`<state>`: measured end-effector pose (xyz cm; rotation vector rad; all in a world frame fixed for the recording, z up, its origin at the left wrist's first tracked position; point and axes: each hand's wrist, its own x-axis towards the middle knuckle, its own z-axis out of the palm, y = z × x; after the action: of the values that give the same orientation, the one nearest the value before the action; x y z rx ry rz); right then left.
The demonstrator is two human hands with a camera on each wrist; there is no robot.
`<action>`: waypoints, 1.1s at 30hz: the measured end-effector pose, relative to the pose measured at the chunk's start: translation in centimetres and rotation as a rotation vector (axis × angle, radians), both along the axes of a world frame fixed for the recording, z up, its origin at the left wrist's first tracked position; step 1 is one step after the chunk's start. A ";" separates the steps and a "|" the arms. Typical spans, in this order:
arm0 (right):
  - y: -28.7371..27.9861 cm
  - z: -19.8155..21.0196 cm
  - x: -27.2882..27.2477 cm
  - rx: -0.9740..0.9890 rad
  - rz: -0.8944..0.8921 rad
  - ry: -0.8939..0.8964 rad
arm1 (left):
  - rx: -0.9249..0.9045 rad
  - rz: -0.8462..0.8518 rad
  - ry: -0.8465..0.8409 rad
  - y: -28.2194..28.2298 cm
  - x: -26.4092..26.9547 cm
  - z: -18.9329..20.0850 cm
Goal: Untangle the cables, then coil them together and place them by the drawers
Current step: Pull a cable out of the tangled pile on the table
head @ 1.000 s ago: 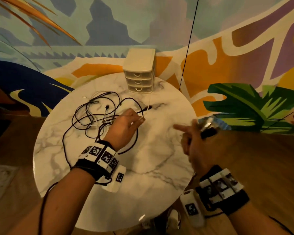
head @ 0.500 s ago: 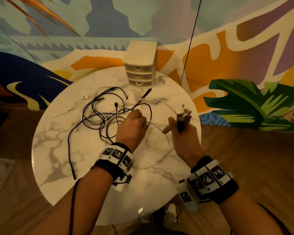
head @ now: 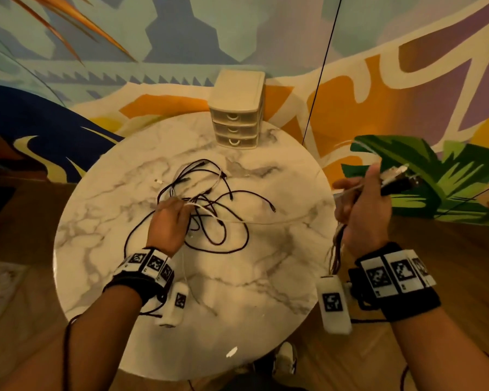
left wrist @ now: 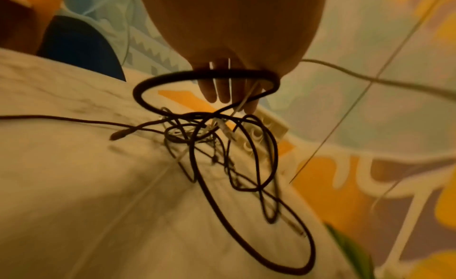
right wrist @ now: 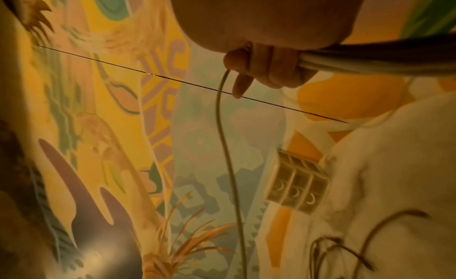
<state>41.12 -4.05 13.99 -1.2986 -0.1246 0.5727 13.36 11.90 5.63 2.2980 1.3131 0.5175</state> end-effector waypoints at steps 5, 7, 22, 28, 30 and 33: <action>-1.3 -1.9 -0.4 -0.124 -0.043 0.042 | 0.040 0.155 -0.212 1.3 1.7 4.8; -1.5 -1.9 -0.2 -0.212 -0.080 0.016 | 0.053 0.110 -0.104 2.3 2.0 5.5; 3.2 -4.8 -10.5 -0.535 0.763 -0.149 | 0.405 -0.210 0.384 -6.3 5.4 3.1; 3.8 -3.3 -9.3 -0.585 0.762 -0.434 | 0.273 -0.100 0.351 -7.3 5.2 0.4; 3.1 -2.4 -8.8 -0.507 0.733 -0.479 | 0.223 -0.069 0.408 -5.7 5.2 0.6; 3.0 -0.5 -7.1 -0.390 0.592 -0.462 | 0.249 -0.014 0.442 -2.0 5.0 1.8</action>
<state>33.97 -1.03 13.48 -1.7711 -0.8340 0.8116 18.34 9.92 7.41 2.7370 1.4973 0.1758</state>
